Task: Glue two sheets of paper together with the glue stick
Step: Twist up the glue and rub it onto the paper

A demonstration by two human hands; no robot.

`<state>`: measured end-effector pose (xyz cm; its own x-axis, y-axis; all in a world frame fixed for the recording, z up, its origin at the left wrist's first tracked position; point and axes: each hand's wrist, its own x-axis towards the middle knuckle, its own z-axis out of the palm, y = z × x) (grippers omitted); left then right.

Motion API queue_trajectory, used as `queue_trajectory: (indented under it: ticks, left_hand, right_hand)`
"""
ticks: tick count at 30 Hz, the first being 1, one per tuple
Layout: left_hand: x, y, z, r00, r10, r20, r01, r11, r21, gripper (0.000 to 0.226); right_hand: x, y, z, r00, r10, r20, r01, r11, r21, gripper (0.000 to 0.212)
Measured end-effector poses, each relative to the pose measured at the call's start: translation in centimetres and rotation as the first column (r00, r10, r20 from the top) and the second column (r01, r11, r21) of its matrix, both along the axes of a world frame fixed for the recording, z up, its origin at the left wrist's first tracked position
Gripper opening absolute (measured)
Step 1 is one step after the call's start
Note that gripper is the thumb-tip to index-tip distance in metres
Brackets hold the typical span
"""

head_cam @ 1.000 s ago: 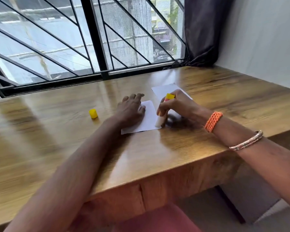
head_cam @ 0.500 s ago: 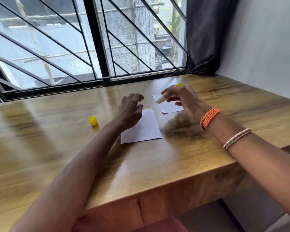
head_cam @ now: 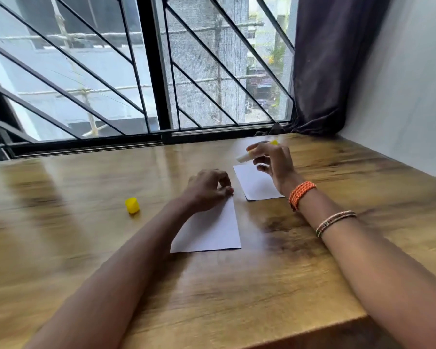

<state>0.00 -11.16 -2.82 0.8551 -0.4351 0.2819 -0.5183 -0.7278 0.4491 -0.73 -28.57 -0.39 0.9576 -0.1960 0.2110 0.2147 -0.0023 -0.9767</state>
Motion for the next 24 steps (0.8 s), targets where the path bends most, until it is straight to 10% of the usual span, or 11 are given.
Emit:
queue_trajectory:
  ticks: [24]
  left_hand:
    - [0.9,-1.1,1.1,0.994,-0.094,-0.060,0.105,0.967,0.232,0.036]
  right_hand:
    - [-0.9,0.8,-0.1,1.000,0.025,0.002,-0.025,0.996,-0.086,0.022]
